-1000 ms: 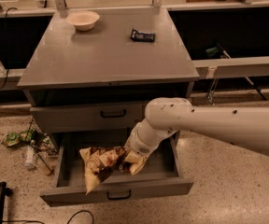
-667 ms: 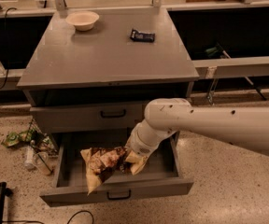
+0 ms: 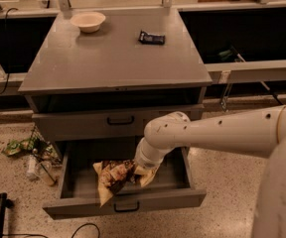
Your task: Place brown chip bag into middle drawer
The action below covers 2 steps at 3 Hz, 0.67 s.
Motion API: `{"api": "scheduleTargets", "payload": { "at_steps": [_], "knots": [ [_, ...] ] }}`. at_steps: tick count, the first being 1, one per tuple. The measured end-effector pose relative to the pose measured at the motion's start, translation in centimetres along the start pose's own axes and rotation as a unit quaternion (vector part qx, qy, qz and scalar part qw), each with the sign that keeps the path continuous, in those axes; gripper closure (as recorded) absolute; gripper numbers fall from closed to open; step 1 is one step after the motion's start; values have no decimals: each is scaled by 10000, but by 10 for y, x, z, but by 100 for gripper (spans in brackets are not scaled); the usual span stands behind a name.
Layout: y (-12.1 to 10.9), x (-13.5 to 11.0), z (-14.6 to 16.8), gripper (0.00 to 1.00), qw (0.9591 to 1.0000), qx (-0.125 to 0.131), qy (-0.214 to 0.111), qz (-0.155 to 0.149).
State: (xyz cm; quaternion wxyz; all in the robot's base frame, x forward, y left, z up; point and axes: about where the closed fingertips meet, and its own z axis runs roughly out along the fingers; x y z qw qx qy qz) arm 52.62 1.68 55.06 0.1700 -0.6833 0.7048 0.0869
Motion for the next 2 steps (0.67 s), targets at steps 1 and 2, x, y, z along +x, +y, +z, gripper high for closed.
{"api": "scheduleTargets", "payload": {
  "at_steps": [1, 2],
  "knots": [
    [-21, 18, 35, 100, 9985, 323, 341, -277],
    [-34, 25, 54, 81, 9978, 542, 201, -311]
  ]
}}
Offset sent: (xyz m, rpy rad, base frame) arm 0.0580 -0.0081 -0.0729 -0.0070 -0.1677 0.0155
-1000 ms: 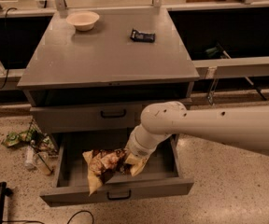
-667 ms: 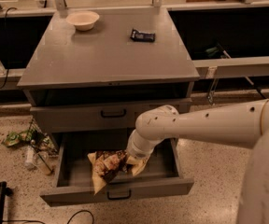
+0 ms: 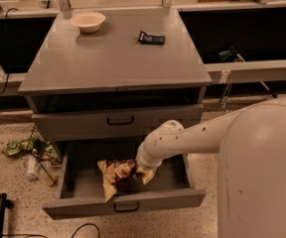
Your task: Place brown chip bag into middle drawer
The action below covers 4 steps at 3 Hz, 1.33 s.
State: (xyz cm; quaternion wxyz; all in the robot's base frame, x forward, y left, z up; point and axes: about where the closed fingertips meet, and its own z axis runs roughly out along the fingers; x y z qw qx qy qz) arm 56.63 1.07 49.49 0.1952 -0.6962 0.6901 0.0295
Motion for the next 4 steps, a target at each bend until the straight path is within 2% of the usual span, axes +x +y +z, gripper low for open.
{"api": "scheduleTargets", "payload": {
  "at_steps": [1, 2, 3, 4],
  "knots": [
    [-4, 13, 3, 56, 9994, 210, -188, 205],
    [-6, 31, -7, 33, 9979, 451, -272, 384],
    [-1, 39, -14, 11, 9971, 551, -313, 417],
    [15, 55, -39, 3, 9953, 640, -372, 626]
  ]
}}
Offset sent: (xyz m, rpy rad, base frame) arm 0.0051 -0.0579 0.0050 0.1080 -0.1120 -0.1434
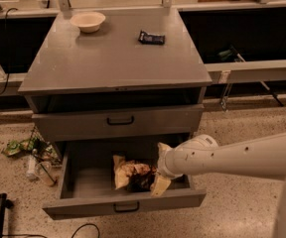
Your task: Place brown chip bag into middle drawer
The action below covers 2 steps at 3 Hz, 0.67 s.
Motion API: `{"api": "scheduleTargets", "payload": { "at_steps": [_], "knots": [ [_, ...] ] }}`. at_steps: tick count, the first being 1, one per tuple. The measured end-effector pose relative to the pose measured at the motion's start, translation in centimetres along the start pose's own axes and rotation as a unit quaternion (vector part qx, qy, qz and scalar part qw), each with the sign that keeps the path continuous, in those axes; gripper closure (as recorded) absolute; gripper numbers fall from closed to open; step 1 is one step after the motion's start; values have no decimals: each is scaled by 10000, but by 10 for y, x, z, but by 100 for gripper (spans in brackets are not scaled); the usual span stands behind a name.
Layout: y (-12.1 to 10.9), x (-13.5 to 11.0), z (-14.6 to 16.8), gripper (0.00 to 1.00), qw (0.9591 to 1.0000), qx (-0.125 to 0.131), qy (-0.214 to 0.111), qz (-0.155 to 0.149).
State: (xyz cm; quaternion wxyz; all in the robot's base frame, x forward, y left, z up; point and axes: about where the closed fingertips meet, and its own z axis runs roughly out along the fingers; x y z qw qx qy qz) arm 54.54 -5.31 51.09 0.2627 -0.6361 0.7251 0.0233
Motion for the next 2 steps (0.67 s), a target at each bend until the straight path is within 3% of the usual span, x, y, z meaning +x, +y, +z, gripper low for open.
{"api": "scheduleTargets", "payload": {
  "at_steps": [1, 2],
  "knots": [
    [16, 19, -38, 26, 9992, 137, -150, 358],
    [16, 32, -44, 15, 9986, 189, -127, 472]
  ]
}}
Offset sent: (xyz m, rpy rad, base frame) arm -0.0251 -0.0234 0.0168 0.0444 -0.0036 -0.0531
